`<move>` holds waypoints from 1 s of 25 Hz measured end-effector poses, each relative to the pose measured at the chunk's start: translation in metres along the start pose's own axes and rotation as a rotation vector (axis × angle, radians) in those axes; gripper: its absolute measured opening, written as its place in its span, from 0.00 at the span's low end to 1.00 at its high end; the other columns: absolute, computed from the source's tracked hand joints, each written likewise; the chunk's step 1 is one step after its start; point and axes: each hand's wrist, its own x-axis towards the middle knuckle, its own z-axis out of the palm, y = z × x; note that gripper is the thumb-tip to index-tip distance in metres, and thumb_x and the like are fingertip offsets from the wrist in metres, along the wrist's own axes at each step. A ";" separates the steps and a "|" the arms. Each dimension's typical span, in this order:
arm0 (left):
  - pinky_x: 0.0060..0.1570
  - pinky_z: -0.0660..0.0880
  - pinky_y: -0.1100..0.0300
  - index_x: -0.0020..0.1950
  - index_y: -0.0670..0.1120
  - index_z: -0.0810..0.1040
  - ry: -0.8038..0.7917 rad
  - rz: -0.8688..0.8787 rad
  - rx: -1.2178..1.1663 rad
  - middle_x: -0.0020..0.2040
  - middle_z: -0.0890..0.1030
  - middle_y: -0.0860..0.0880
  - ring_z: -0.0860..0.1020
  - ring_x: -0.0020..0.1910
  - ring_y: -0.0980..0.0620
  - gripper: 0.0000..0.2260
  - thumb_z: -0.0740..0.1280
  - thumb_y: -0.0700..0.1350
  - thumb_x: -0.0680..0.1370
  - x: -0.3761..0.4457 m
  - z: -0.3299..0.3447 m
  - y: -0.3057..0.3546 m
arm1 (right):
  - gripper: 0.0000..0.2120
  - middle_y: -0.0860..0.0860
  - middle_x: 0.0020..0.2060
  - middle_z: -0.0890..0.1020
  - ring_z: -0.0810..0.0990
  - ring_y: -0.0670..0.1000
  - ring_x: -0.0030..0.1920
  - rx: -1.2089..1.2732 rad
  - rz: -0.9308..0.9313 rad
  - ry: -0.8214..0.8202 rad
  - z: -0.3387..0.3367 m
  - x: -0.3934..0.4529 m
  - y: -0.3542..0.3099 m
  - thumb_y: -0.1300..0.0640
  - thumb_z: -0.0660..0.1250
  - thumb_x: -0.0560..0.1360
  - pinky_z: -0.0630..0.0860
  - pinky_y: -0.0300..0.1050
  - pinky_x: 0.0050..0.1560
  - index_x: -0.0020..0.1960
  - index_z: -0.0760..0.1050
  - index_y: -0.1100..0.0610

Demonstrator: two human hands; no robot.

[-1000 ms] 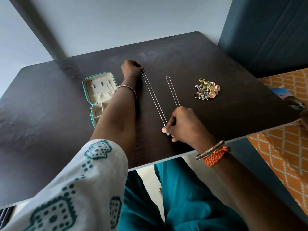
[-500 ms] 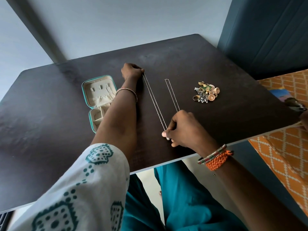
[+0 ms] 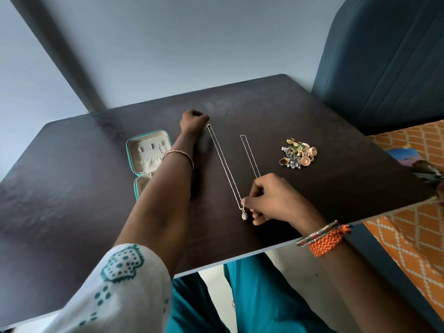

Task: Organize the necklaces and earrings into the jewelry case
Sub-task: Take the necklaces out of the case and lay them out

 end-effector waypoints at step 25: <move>0.64 0.55 0.50 0.43 0.46 0.67 0.281 0.018 0.263 0.52 0.79 0.43 0.70 0.63 0.43 0.12 0.55 0.51 0.81 -0.109 -0.136 -0.096 | 0.07 0.55 0.54 0.78 0.71 0.58 0.58 -0.750 -0.696 0.486 0.111 0.123 -0.118 0.56 0.65 0.74 0.69 0.54 0.56 0.48 0.80 0.57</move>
